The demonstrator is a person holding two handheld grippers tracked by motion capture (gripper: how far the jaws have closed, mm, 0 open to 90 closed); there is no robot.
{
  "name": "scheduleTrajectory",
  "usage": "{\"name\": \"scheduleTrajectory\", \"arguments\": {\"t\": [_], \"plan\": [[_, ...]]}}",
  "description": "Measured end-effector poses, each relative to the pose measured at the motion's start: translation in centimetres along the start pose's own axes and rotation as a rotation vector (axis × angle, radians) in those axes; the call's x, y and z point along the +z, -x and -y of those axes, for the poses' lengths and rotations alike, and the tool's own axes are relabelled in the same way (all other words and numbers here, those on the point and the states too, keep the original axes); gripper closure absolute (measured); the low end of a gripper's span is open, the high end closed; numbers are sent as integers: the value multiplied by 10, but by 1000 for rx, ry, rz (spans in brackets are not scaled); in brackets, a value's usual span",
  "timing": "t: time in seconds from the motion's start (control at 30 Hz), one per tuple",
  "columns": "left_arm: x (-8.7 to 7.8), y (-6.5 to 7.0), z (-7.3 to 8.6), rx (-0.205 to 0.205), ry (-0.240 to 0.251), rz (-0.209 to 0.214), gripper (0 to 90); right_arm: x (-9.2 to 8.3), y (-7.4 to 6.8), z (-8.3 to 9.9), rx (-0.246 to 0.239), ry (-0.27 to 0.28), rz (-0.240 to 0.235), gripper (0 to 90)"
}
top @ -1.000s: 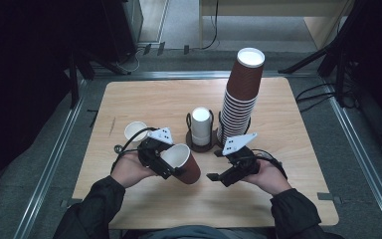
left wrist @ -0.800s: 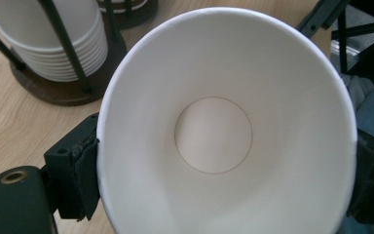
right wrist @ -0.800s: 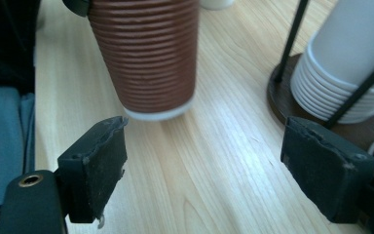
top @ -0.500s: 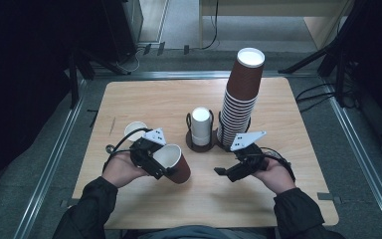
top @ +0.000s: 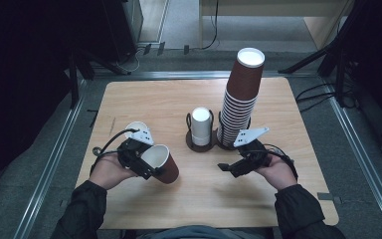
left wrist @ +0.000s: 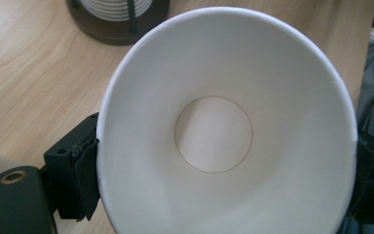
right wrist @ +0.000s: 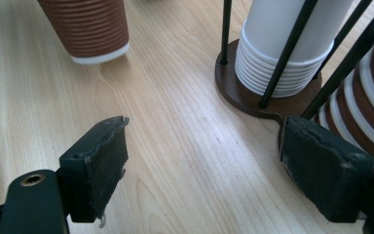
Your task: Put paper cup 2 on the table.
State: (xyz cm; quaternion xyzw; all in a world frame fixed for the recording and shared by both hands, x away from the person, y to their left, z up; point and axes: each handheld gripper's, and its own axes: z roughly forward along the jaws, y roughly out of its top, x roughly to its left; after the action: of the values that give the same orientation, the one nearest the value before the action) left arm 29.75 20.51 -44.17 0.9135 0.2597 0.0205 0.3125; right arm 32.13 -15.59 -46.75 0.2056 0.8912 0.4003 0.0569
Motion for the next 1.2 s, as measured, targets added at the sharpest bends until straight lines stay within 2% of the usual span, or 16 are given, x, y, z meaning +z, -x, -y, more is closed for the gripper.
{"name": "scheduleTrajectory", "arguments": {"t": [0.17, 0.27, 0.37, 0.5, 0.7, 1.0, 1.2], "plan": [[-14, -9, 10, -38, 21, -22, 97, 0, 3, -1, 6, 4, 4, 179], [-18, -12, 15, -52, 12, -31, 97, 0, 6, 0, 23, -6, 18, 190], [-20, -15, 19, -58, -9, -34, 97, -1, 8, 1, 30, -3, 25, 191], [-22, -18, 23, -66, -59, -60, 96, -2, 10, 2, 30, -2, 31, 191], [-25, -26, 32, -100, -118, -126, 91, -1, 11, 2, 32, -7, 35, 190], [-27, -37, 39, -146, -142, -183, 86, -1, 12, 3, 33, -7, 38, 191], [-25, -39, 38, -149, -151, -211, 78, -1, 13, 4, 36, -10, 36, 191]]}}
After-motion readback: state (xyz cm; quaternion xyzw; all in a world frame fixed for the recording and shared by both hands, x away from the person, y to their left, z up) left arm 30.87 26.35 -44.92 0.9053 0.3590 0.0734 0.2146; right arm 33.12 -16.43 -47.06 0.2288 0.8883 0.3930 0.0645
